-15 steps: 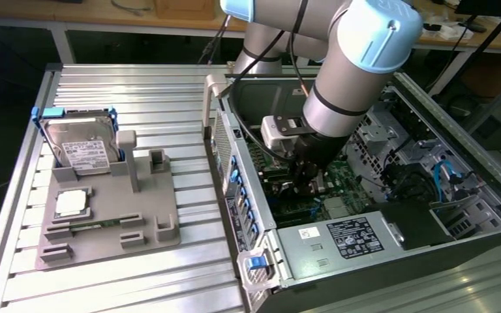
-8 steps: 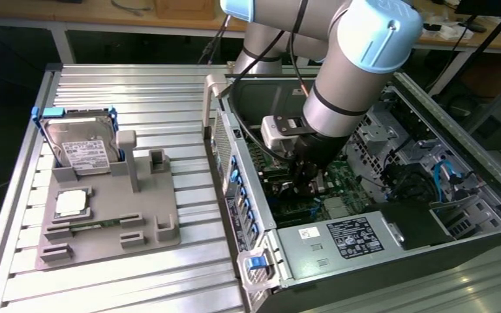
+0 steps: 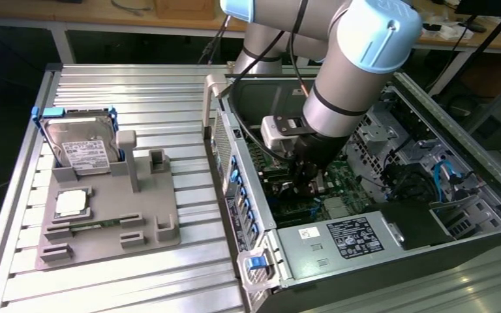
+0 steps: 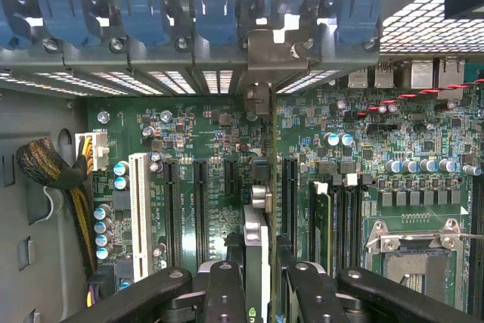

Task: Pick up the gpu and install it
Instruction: 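Insert the gpu into the slot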

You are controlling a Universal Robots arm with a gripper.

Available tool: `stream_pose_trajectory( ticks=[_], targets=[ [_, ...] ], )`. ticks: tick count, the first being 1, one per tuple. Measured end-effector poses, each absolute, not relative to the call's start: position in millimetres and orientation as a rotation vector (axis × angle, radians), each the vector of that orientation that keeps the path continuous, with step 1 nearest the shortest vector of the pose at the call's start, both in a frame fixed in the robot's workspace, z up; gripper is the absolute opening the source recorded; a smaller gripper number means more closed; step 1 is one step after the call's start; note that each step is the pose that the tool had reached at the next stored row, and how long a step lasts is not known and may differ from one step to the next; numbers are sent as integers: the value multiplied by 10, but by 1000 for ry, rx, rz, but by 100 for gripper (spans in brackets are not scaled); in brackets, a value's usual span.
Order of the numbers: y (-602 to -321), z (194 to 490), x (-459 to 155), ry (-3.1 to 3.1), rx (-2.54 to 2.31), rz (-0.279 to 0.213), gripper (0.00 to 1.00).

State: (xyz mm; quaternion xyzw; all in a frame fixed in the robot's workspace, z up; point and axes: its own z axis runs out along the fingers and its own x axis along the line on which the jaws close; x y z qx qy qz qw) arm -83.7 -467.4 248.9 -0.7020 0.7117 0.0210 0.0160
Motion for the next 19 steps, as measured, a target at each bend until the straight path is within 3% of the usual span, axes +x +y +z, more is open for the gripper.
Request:
stream_pose_trajectory(
  ticks=[12, 13, 15, 19],
  targets=[
    [-4671, 2452, -837, 2211, -2181, 67, 27],
    [-4672, 2451, -837, 2211, -2181, 67, 28],
    [-4673, 2459, -838, 2213, -2183, 66, 40],
    [-4674, 2484, -839, 2212, -2182, 63, 40]
  ],
)
